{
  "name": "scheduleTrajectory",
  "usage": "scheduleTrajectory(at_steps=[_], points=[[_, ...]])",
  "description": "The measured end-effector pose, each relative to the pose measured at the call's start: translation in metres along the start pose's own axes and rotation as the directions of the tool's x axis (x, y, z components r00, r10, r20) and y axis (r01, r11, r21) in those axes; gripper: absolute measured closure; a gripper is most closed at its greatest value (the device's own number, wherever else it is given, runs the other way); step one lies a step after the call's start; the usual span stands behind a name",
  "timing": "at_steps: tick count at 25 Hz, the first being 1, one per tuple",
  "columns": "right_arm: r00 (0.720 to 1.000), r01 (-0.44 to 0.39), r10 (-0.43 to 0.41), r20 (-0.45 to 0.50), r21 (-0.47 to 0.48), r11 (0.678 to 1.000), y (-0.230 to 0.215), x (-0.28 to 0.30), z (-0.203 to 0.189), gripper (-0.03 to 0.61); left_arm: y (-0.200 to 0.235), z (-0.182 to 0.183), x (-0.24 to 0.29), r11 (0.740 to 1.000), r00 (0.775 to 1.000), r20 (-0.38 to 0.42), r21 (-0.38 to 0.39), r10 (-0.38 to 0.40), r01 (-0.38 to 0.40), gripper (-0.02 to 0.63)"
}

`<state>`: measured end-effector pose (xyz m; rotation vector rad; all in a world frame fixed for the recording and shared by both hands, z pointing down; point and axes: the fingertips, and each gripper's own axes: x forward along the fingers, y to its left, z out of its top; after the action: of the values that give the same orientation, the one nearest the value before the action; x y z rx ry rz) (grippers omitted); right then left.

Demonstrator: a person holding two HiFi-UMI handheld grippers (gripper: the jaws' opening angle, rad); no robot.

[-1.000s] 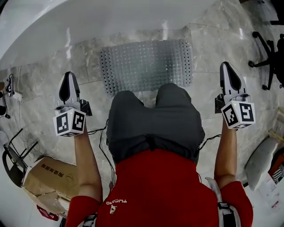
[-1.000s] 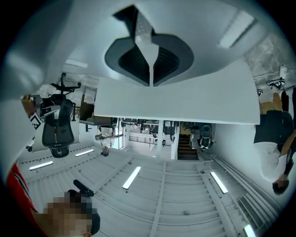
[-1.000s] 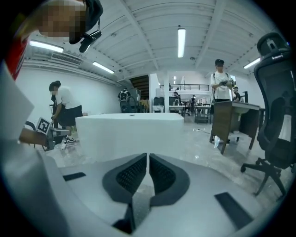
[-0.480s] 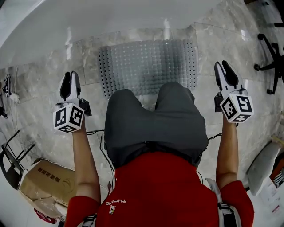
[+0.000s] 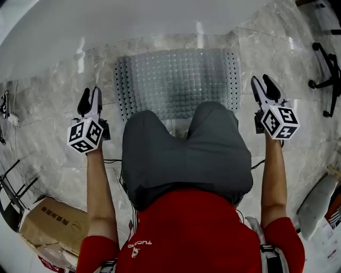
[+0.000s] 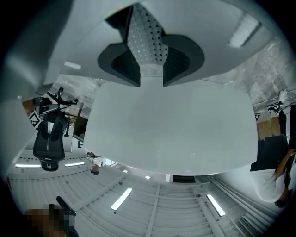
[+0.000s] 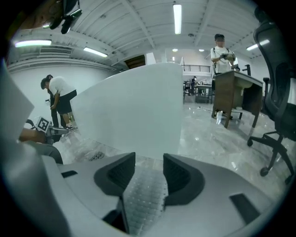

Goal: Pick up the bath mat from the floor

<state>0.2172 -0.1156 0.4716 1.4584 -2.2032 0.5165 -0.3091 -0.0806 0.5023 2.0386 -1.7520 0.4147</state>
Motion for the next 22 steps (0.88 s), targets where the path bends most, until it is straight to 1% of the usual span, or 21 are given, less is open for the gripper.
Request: scheduleTrajectory(at_steps=[6,12,16,22], points=[[0.997,0.021,-0.017,-0.074,0.059,0.998,-0.016,0.025,-0.049,0.395,0.015,-0.056,0.024,1.0,0.995,-0.095,-0.026,-0.001,-0.002,0.451],[0.986,0.04,-0.025,-0.163,0.091,0.995,-0.03,0.049,-0.099,0.379,0.022,-0.099,0.045,0.999,0.981,-0.192,-0.032,-0.002,-0.004,0.414],[0.968,0.039,-0.013,-0.249,0.102,0.994,-0.039,0.069,-0.137,0.36,0.024,-0.129,0.062,0.999,0.96,-0.279,-0.034,-0.01,0.001,0.383],[0.944,0.026,0.013,-0.329,0.113,0.993,-0.044,0.095,-0.179,0.344,0.023,-0.175,0.085,0.999,0.916,-0.401,-0.025,-0.028,0.02,0.34]])
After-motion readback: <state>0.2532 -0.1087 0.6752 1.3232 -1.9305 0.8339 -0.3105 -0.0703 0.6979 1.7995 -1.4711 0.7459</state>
